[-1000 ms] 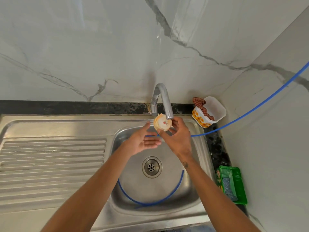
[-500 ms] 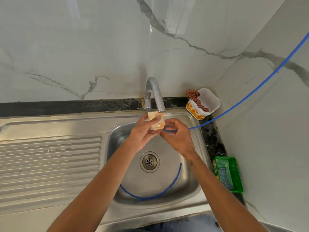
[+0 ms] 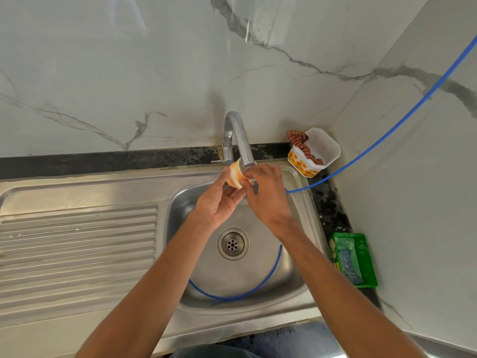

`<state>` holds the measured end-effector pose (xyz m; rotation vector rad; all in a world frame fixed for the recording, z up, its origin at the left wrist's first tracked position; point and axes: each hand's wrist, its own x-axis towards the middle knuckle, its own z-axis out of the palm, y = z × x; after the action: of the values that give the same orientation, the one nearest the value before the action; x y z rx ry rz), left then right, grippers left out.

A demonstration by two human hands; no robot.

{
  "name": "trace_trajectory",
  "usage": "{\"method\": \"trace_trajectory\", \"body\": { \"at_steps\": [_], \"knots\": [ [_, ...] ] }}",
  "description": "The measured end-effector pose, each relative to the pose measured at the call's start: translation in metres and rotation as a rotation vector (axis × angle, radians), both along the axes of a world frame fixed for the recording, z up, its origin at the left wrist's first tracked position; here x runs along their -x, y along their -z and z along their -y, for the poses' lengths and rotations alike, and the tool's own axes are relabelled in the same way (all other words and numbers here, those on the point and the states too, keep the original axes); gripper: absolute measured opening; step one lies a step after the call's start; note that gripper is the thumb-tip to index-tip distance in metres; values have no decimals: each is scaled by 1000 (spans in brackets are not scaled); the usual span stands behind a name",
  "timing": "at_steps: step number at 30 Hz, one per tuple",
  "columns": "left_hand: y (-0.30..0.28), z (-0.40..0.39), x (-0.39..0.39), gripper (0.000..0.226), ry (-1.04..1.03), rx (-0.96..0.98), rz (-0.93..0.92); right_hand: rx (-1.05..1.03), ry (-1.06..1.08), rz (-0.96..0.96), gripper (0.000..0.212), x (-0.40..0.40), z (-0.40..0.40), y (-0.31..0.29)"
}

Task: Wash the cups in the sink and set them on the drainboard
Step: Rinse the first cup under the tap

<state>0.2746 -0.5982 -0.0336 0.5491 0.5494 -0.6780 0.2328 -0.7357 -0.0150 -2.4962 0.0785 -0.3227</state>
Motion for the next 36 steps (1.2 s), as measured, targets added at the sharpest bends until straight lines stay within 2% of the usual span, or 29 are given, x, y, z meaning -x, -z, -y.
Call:
{"method": "trace_trajectory", "body": {
  "at_steps": [3, 6, 12, 15, 18, 20, 22, 26, 28, 30, 31, 33, 36],
  "knots": [
    [-5, 12, -1, 45, -25, -2, -72, 112, -34, 80, 15, 1, -6, 4],
    [-8, 20, -3, 38, -120, -164, -86, 0, 6, 47, 14, 2, -3, 11],
    [-2, 20, -2, 55, -98, -644, 274, -877, 88, -216, 20, 8, -2, 29],
    [-3, 15, -1, 61, 0, -734, 469, -1403, 127, -371, 31, 9, -3, 31],
    [2, 15, -2, 60, 81, -987, 646, -1595, 197, -433, 24, 8, 0, 27],
    [5, 18, -1, 63, 111, -1213, 748, -1550, 272, -483, 13, 11, 0, 24],
    [6, 19, 4, 67, 120, -1369, 801, -1318, 373, -507, 6, 20, 3, 27],
    [3, 15, 16, 59, 103, -1388, 824, -727, 468, -172, 8, 71, 34, 30],
    [6, 11, 25, 48, 126, -1237, 632, -570, 530, -83, 15, 106, 61, 26],
    [5, 9, 39, 40, 127, -917, 264, -468, 620, -87, 19, 141, 95, 26],
    [5, 9, 47, 43, 117, -779, 100, -421, 653, -117, 19, 157, 112, 29],
    [7, 7, 63, 54, 85, -606, -117, -328, 663, -221, 19, 185, 142, 39],
    [25, 0, 85, 80, 133, -502, -241, -154, 586, -374, 26, 211, 173, 56]
  ]
}}
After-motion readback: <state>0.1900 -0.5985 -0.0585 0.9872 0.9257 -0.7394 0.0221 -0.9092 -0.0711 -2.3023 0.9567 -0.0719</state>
